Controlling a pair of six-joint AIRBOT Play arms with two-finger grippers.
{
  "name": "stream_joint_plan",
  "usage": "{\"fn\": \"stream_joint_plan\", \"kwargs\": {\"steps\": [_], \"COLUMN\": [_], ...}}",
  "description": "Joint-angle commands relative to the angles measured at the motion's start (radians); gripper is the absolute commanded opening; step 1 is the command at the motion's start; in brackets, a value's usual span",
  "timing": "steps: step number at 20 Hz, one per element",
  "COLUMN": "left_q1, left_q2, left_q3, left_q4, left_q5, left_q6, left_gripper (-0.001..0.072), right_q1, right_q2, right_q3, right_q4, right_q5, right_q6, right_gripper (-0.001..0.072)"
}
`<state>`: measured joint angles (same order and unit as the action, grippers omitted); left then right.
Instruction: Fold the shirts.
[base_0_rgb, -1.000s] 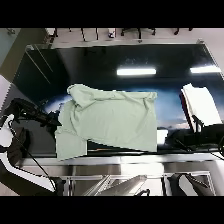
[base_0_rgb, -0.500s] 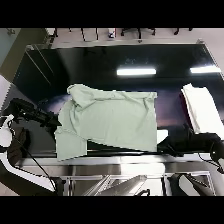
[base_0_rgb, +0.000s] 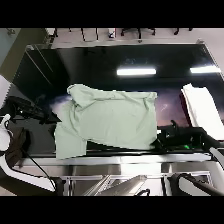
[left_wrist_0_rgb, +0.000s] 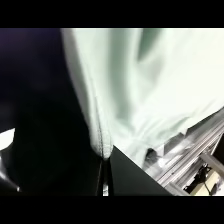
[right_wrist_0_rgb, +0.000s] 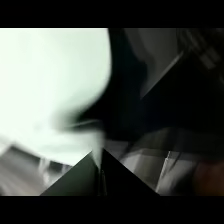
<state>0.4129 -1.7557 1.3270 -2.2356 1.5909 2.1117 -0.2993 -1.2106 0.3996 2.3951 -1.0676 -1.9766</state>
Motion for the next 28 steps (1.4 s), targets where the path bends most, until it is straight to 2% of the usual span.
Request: {"fn": "stream_joint_plan", "kwargs": {"steps": [1,4,5,7,9,11,13,15,17,18,20,23,25,28], "left_q1": [0.005,0.022,0.027,0.023,0.021,0.026,0.027,-0.002,-0.063,-0.101,-0.171,-0.253,-0.31,-0.364], "left_q2": [0.167,0.439,0.555,0.791,1.028,1.195,1.268,1.26,1.185,1.134,1.023,0.839,0.721,0.528], "left_q3": [0.003,0.096,0.154,0.278,0.36,0.407,0.463,0.522,0.578,0.599,0.621,0.567,0.454,0.254], "left_q4": [-0.132,-0.288,-0.332,-0.341,-0.315,-0.253,-0.145,-0.036,0.022,0.023,0.024,0.018,0.019,0.068], "left_q5": [0.002,-0.017,-0.076,-0.307,-0.612,-0.851,-0.916,-0.853,-0.71,-0.626,-0.472,-0.285,-0.25,-0.301], "left_q6": [0.012,0.011,0.003,-0.046,-0.045,-0.046,-0.064,-0.134,-0.211,-0.215,-0.234,-0.29,-0.29,-0.288], "left_gripper": [0.0014,0.0014,0.0014,0.0014,0.0014,0.0014,0.0014,0.0014,0.0014,0.0014,0.0014,0.0014,0.0014,0.0014], "right_q1": [0.02,0.016,0.011,0.003,0.003,0.003,0.003,0.003,0.003,0.003,0.003,0.01,0.036,0.077], "right_q2": [0.08,0.304,0.362,0.444,0.481,0.488,0.489,0.489,0.472,0.46,0.435,0.396,0.375,0.306], "right_q3": [0.196,0.576,0.729,1.058,1.332,1.519,1.632,1.656,1.644,1.625,1.544,1.294,1.054,0.684], "right_q4": [0.079,0.122,0.122,0.117,0.069,0.013,-0.039,-0.055,-0.056,-0.055,-0.054,-0.016,-0.017,-0.017], "right_q5": [-0.083,-0.124,-0.116,-0.072,-0.025,-0.004,0.001,-0.002,-0.042,-0.065,-0.116,-0.167,-0.127,0.078], "right_q6": [-0.014,0.041,0.056,0.062,0.062,0.062,0.062,0.062,0.063,0.063,0.066,0.073,0.046,0.023], "right_gripper": [0.0019,0.0018,0.0019,0.002,0.002,0.002,0.002,0.0019,0.0019,0.0019,0.0019,0.0019,0.0019,0.0019]}}
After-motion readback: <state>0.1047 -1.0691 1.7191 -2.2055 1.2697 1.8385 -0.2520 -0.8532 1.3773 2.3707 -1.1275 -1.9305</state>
